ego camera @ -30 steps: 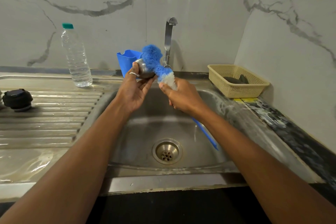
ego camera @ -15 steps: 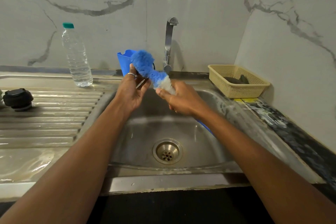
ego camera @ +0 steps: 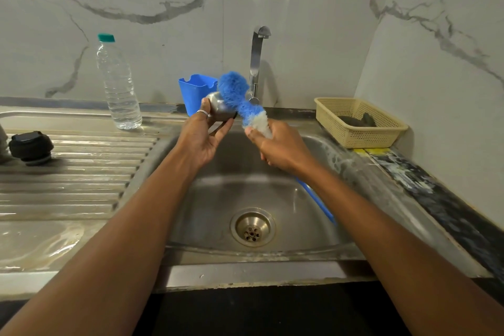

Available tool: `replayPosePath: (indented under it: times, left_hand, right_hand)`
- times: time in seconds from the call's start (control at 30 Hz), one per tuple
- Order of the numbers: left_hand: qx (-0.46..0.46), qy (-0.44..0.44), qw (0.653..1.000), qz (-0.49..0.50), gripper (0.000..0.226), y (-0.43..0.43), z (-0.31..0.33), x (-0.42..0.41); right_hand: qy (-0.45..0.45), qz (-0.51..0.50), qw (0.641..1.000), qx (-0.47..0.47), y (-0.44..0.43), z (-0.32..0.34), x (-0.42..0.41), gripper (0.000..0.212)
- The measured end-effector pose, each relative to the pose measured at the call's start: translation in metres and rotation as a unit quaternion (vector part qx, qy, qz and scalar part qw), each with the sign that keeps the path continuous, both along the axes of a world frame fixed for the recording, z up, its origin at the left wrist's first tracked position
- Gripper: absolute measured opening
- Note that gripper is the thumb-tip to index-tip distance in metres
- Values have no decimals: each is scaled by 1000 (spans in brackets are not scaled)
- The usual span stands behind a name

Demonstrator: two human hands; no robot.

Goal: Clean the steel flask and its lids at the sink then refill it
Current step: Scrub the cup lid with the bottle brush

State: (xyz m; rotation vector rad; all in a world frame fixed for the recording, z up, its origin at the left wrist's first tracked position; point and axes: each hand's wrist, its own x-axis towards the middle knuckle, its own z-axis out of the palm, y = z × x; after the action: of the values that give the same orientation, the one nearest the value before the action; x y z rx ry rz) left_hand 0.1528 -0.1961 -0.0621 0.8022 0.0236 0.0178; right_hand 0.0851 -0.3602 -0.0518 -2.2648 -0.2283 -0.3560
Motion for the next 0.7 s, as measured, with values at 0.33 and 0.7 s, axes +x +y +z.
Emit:
replayPosePath:
  times: [0.33,0.7]
  left_hand:
    - [-6,-5,1000,-17,26,1,-2,2]
    - [10,17,1000,-23,28,1,6,-8]
  right_hand:
    - [12,4,1000,-8,5,-5,0,29]
    - [27,45,998,-44,7,-9,0,33]
